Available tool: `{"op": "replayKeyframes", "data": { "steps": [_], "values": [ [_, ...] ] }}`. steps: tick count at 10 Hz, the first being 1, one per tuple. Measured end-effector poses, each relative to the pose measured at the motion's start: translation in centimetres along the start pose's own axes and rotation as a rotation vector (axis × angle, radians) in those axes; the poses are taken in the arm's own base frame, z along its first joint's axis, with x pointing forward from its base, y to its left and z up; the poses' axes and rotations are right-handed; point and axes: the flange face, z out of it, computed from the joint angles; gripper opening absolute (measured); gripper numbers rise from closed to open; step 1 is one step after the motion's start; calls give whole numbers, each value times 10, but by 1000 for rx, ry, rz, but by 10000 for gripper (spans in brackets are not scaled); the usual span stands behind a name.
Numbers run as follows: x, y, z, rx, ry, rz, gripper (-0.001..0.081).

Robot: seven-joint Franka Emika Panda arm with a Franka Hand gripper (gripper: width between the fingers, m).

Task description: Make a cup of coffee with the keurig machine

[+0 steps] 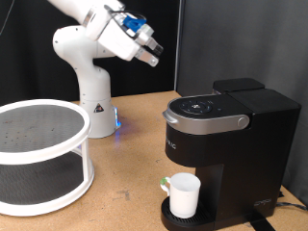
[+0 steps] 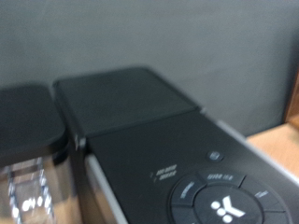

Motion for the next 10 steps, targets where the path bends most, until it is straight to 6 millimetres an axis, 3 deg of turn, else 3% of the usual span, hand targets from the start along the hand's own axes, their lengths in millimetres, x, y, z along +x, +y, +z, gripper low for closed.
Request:
{"op": "replayKeyframes", "data": {
  "steps": [4,5,7,10],
  "values": [
    [46,-34,20,-184,-191,-161,800],
    [53,-32,25,-223,-224,-193,800],
    [53,-32,26,-216,-205,-163,800],
    [67,-44,37,-360,-251,-279,800]
  ]
}}
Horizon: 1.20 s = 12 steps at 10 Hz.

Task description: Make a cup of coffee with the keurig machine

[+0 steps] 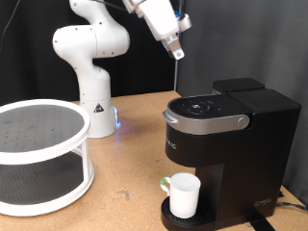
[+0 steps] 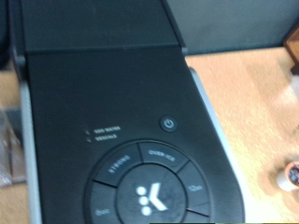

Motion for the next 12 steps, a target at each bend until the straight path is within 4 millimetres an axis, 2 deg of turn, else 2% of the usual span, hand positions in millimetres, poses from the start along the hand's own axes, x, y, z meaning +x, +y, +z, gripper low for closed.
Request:
{"op": "replayKeyframes", "data": {
  "steps": [2,6,9,12],
  "values": [
    [18,-6,6,-37,-36,-63,800],
    [50,-5,18,-18,-54,-92,800],
    [63,-4,27,-5,-181,-136,800],
    [72,1,32,-21,-220,-149,800]
  ]
}}
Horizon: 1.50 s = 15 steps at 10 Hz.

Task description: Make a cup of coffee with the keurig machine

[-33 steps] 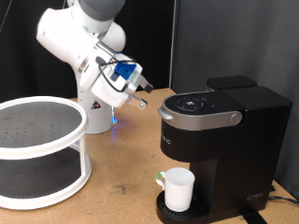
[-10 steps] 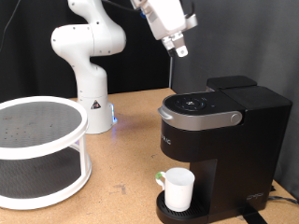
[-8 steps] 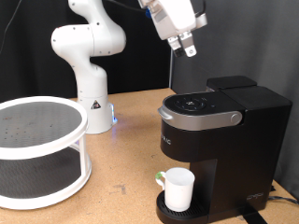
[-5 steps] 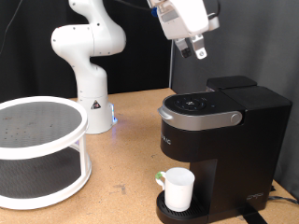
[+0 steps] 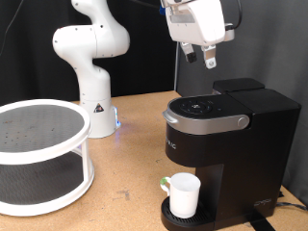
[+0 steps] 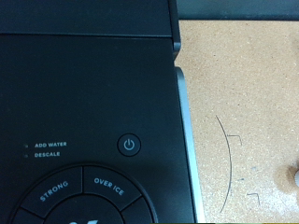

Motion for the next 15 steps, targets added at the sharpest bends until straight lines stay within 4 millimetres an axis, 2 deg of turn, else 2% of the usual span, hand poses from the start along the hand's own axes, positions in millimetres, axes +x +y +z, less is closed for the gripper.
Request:
{"op": "replayKeyframes", "data": {
  "steps": [3,7,8,9,10,11,12,14,15],
  "values": [
    [-1,3,5,-30,-32,-6,800],
    [-3,5,27,-63,-65,-22,800],
    [-4,5,33,-67,-62,-30,771],
    [-6,4,38,-65,-65,-36,635],
    [-7,2,44,-60,-72,-45,635],
    [-9,1,49,-56,-78,-54,487],
    [-11,-1,55,-58,-76,-57,487],
    [-12,-6,67,-74,-45,-54,123],
    [-13,-9,74,-73,-46,-56,123]
  ]
}}
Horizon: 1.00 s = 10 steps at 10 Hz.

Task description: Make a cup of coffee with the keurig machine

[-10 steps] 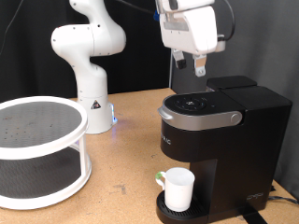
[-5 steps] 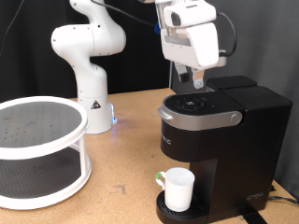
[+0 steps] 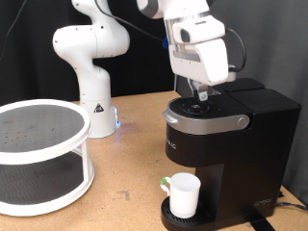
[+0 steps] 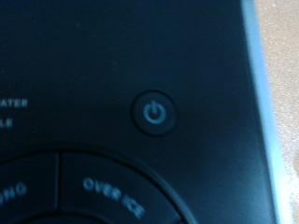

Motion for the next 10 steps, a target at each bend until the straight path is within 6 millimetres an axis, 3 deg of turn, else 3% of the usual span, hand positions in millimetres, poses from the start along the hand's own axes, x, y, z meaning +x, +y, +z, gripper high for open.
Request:
{"op": "replayKeyframes", "data": {
  "steps": [1,3,10],
  "values": [
    [0,-2,7,3,-4,-3,25],
    [-1,-5,15,4,-8,-6,7],
    [-5,-2,13,49,-60,8,0]
  ]
}}
